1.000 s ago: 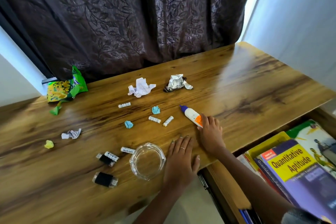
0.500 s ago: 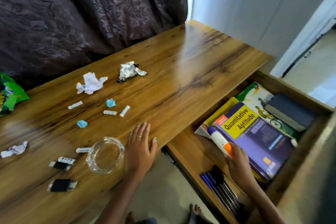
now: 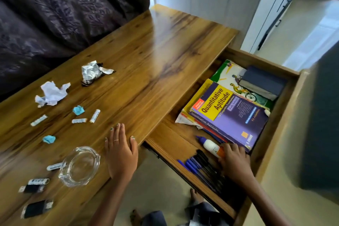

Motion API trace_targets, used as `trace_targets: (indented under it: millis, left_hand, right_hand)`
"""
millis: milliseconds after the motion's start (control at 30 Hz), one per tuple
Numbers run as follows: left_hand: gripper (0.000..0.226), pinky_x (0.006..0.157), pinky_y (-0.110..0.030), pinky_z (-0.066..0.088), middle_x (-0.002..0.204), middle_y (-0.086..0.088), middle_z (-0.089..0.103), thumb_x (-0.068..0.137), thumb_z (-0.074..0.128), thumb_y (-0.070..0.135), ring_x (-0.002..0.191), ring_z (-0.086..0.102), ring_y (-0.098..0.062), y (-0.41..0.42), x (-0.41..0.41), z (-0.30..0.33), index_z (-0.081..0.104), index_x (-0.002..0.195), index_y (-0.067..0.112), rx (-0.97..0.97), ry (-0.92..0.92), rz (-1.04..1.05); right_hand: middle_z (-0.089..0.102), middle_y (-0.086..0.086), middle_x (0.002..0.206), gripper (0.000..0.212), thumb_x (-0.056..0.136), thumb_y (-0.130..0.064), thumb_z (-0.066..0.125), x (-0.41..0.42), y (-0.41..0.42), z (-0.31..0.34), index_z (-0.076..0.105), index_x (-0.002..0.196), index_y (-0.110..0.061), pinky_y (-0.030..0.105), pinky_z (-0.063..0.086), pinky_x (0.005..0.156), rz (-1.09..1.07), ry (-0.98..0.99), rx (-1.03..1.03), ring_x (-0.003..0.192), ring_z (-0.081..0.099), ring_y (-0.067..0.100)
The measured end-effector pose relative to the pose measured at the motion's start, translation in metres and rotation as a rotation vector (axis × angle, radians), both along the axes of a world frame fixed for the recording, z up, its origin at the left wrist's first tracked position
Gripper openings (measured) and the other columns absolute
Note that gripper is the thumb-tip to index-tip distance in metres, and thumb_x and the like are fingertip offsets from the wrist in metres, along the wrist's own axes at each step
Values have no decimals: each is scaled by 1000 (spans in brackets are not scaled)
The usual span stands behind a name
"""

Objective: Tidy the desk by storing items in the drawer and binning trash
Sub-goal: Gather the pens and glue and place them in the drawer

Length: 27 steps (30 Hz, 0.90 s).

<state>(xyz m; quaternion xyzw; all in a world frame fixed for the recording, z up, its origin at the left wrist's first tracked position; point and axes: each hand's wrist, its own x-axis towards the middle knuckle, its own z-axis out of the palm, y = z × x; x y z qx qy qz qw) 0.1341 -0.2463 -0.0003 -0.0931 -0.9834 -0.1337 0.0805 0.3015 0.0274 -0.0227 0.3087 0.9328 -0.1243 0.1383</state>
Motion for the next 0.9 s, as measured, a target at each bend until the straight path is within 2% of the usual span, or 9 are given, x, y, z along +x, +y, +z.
trace_targets:
  millis: [133, 167, 233, 333, 400, 500, 600, 900]
  left_hand:
    - [57, 110, -47, 27, 145, -14, 43, 92, 36, 33, 137, 36, -30, 2, 1, 1, 41, 140, 4, 8, 3, 4]
    - [57, 110, -48, 27, 145, -14, 42, 92, 36, 33, 137, 36, -30, 3, 1, 1, 41, 141, 4, 11, 1, 10]
    - [57, 110, -48, 26, 145, -14, 43, 92, 36, 33, 137, 35, -30, 5, 1, 1, 40, 141, 4, 11, -2, 25]
    - [57, 110, -49, 27, 145, -14, 43, 92, 35, 33, 137, 36, -30, 6, 2, 0, 40, 141, 4, 11, -5, 30]
    - [58, 110, -49, 27, 145, -14, 43, 92, 34, 34, 137, 35, -30, 7, 2, 0, 40, 141, 4, 11, -11, 31]
    - [58, 109, -50, 29, 144, -15, 44, 91, 34, 33, 136, 37, -32, 7, 2, 1, 41, 140, 3, 8, -4, 34]
    - [57, 108, -50, 29, 144, -16, 44, 91, 34, 32, 135, 37, -33, 9, 2, 1, 42, 139, 2, 10, 8, 31]
    - [58, 107, -51, 30, 141, -19, 47, 91, 32, 33, 133, 40, -36, 10, 2, 0, 44, 137, 0, -9, 23, 21]
  right_hand:
    - [46, 14, 131, 56, 72, -26, 73, 11, 4, 16, 53, 123, -12, 47, 23, 104, -44, 269, 225, 130, 29, 36]
    - [45, 18, 132, 55, 71, -25, 73, 15, 7, 18, 54, 121, -10, 47, 20, 105, -80, 349, 261, 132, 27, 38]
    - [39, 20, 139, 53, 78, -32, 60, 22, 14, 21, 51, 125, -8, 45, 14, 110, -147, 416, 273, 137, 20, 38]
    - [35, 18, 144, 57, 86, -47, 37, 32, 20, 16, 48, 129, -11, 46, 15, 113, -166, 437, 167, 141, 16, 34]
    - [41, 16, 143, 60, 90, -54, 26, 37, 18, 8, 52, 124, -12, 46, 20, 112, -89, 430, 117, 140, 22, 32]
    - [49, 13, 138, 54, 88, -50, 34, 37, 19, 8, 62, 112, -11, 46, 30, 110, -82, 473, 68, 135, 35, 30]
    - [54, 11, 134, 51, 85, -48, 40, 35, 17, 10, 66, 109, -11, 47, 35, 105, -118, 520, 39, 132, 41, 29]
    - [56, 4, 133, 49, 84, -50, 43, 11, 9, 6, 66, 109, -15, 37, 32, 105, -97, 549, 2, 131, 42, 25]
